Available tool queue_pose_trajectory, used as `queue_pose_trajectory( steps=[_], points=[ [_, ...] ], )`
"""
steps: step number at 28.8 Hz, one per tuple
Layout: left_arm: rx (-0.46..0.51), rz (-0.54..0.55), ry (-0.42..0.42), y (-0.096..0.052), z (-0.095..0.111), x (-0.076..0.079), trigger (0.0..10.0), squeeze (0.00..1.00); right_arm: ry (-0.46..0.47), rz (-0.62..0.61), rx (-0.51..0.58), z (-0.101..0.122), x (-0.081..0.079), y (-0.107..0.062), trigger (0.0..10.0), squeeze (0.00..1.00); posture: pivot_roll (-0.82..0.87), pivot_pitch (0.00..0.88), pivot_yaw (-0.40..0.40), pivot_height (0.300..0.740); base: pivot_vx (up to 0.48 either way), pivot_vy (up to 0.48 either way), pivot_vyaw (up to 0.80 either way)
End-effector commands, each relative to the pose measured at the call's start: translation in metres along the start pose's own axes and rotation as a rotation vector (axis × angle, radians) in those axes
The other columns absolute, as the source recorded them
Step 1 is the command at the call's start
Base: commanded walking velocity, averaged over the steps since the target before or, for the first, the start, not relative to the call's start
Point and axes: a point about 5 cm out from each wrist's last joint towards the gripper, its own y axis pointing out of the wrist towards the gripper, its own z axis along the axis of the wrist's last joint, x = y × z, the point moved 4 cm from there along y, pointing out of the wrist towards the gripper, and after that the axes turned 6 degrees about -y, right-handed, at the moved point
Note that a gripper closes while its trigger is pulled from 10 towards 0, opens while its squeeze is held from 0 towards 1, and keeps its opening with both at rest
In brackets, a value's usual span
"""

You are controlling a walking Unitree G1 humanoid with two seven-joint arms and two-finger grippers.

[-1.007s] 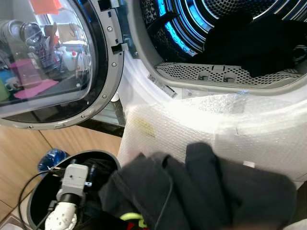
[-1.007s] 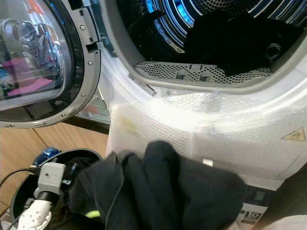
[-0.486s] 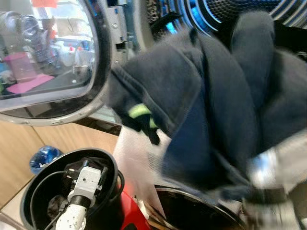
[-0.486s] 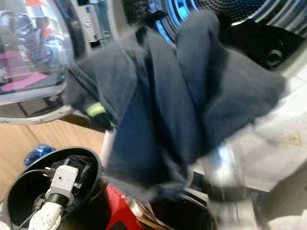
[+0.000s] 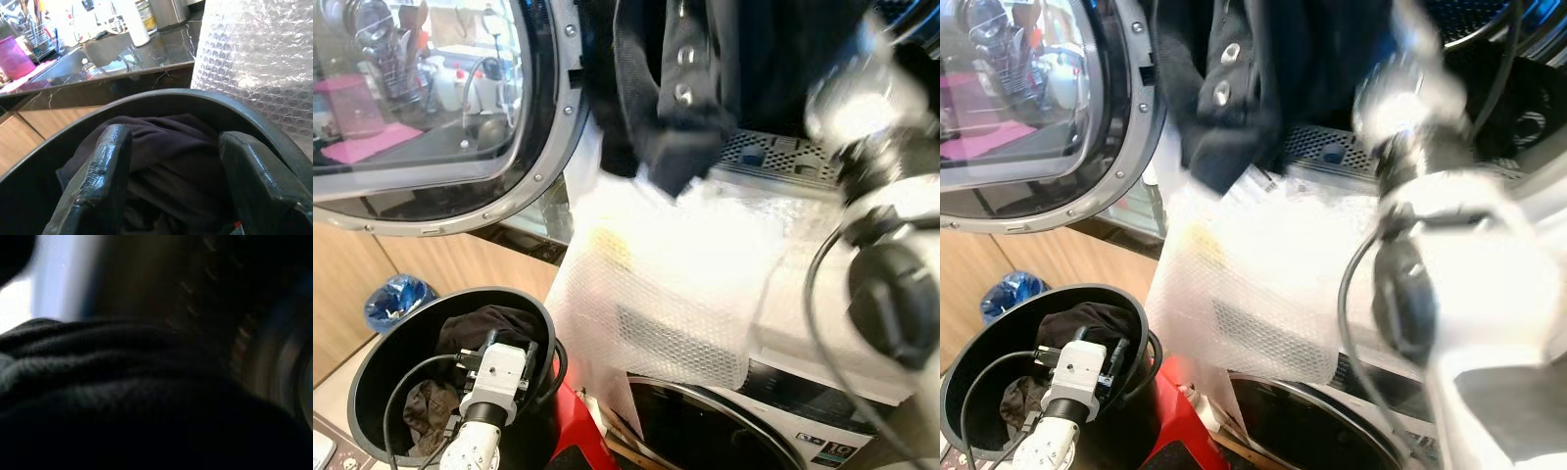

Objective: Clothes washing

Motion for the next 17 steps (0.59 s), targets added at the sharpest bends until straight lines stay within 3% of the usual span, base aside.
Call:
queue_pose_trajectory(
  steps=[1,2,5,6,9,11,13,14,15,16,17],
  points=[
    [-0.002,0.020,0.004,-0.002,-0.001,-0.002,10.0,0.00,-0.040,-0.257,-0.096,-0.004,0.034,-0.006,0.0,0.00,0.06,0.000,0.011,0.740,0.000,0.000,0.00],
    [-0.002,0.028,0.000,-0.002,-0.001,-0.002,10.0,0.00,-0.033,-0.382,-0.099,0.001,0.052,-0.012,0.0,0.00,0.06,0.000,0.006,0.740,0.000,0.000,0.00],
    [-0.002,0.040,-0.007,-0.003,-0.001,-0.001,10.0,0.00,-0.023,-0.614,-0.082,0.012,0.085,-0.029,0.0,0.00,0.06,0.000,0.000,0.740,0.000,0.000,0.00],
    [-0.002,0.040,-0.007,-0.003,-0.001,-0.001,10.0,0.00,-0.023,-0.614,-0.082,0.012,0.085,-0.029,0.0,0.00,0.06,0.000,0.000,0.740,0.000,0.000,0.00],
    [-0.007,0.056,-0.011,-0.005,-0.002,-0.002,10.0,0.00,-0.098,-0.749,-0.128,0.002,0.106,-0.044,0.0,0.00,0.07,0.000,-0.012,0.740,0.000,0.000,0.00],
    [-0.022,0.079,-0.026,-0.006,-0.005,-0.006,10.0,0.00,-0.074,-0.762,-0.170,-0.016,0.110,-0.049,0.0,0.00,0.07,0.000,-0.008,0.740,0.000,0.000,0.00],
    [-0.028,0.085,-0.035,-0.007,-0.006,-0.006,10.0,0.00,-0.123,-0.766,-0.204,-0.025,0.113,-0.053,0.0,0.00,0.07,0.000,-0.006,0.740,0.000,0.000,0.00],
    [-0.040,0.086,-0.049,-0.008,-0.007,-0.006,10.0,0.00,-0.256,-0.678,-0.290,-0.045,0.105,-0.051,8.9,0.00,0.07,0.000,-0.004,0.740,0.000,0.000,0.00],
    [-0.043,0.086,-0.053,-0.008,-0.008,-0.006,10.0,0.00,-0.284,-0.652,-0.312,-0.050,0.103,-0.050,8.9,0.00,0.07,0.000,-0.004,0.740,0.000,0.000,0.00],
    [-0.049,0.079,-0.053,-0.008,-0.009,-0.005,10.0,0.00,-0.303,-0.607,-0.339,-0.058,0.098,-0.049,10.0,0.00,0.07,0.000,-0.006,0.740,0.000,0.000,0.00],
    [-0.054,0.065,-0.047,-0.009,-0.009,-0.002,10.0,0.00,-0.540,-0.549,-0.387,-0.067,0.095,-0.049,10.0,0.00,0.07,0.000,-0.004,0.740,0.000,0.000,0.00]
  ],
)
